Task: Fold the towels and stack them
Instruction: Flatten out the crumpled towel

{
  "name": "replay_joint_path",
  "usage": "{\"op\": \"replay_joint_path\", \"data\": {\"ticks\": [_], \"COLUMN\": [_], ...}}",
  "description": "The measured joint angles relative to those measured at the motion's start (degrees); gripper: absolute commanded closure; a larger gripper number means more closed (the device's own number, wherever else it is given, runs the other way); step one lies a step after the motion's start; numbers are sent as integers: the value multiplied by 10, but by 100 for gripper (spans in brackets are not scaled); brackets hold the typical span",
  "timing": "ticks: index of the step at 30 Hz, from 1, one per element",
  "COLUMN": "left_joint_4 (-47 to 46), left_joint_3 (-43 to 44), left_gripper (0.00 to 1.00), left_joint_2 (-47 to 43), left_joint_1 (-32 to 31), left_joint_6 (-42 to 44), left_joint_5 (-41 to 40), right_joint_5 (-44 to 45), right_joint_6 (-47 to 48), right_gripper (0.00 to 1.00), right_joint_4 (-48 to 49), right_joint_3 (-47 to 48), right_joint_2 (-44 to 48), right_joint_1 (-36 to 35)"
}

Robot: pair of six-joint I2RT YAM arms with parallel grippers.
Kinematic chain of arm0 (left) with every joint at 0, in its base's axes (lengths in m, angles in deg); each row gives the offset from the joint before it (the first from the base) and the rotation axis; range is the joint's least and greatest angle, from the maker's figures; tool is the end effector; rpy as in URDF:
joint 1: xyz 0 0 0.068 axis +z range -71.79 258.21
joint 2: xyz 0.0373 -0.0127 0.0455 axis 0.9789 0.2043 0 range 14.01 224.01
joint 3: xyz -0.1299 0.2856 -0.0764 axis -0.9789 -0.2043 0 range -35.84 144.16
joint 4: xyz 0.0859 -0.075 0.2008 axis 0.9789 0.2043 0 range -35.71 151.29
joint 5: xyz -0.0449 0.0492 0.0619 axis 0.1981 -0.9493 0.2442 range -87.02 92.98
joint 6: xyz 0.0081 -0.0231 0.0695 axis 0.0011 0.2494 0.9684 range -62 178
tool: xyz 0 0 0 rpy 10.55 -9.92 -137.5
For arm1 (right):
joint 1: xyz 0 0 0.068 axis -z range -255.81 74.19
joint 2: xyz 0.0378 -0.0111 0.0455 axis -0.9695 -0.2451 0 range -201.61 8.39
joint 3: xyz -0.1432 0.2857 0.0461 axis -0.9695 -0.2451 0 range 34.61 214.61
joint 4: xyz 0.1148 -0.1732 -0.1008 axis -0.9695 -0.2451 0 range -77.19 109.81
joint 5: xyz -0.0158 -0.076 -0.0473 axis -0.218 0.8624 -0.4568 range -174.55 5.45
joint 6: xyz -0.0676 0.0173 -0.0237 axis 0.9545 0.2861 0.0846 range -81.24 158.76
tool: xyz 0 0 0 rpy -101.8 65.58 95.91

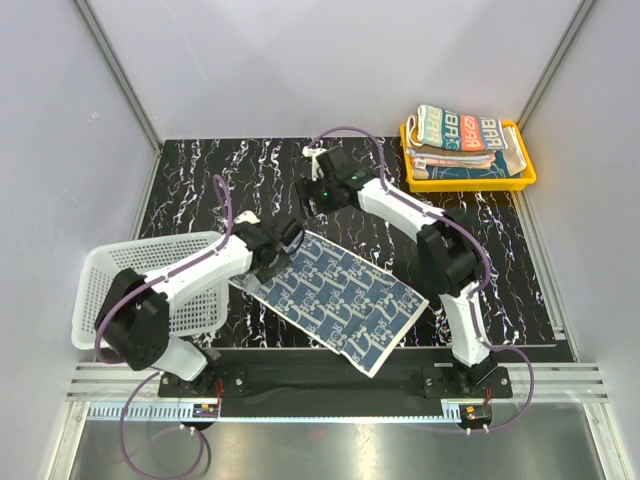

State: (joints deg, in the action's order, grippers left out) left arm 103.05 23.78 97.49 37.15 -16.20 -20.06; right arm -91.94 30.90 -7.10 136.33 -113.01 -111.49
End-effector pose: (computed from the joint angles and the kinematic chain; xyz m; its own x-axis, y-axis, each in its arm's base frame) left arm 0.1979 -0.1405 0.2713 -0.6927 -0.5708 -0.4408 -0.5518 0.8130 -0.1856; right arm 0.3992 0.2964 0.2697 -0.6735 -0.3168 -0.6679 -0.5635 0.8048 0.1864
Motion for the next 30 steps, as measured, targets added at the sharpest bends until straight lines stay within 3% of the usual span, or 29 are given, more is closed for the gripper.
{"op": "replay_joint_path", "data": {"ticks": [6, 10, 23, 30], "left_joint_4": [-2, -10, -33, -62], "left_joint_3": [-11, -10, 76, 165], "left_gripper": [57, 56, 55, 52], "left_joint_2": [51, 105, 193, 264], "left_joint_1": [71, 95, 100, 104], "left_joint_6": [-27, -17, 53, 149], "left_joint_5": [3, 5, 18, 66], "right_joint_5": [9, 65, 231, 275], "right_joint_6": [16, 19, 23, -16], "right_gripper": [17, 16, 16, 15], "right_joint_4": [-34, -61, -76, -63], "right_joint_3": [118, 163, 140, 41], "right_joint_2": [-103, -155, -167, -107], "right_joint_1": [-40, -67, -75, -39]}}
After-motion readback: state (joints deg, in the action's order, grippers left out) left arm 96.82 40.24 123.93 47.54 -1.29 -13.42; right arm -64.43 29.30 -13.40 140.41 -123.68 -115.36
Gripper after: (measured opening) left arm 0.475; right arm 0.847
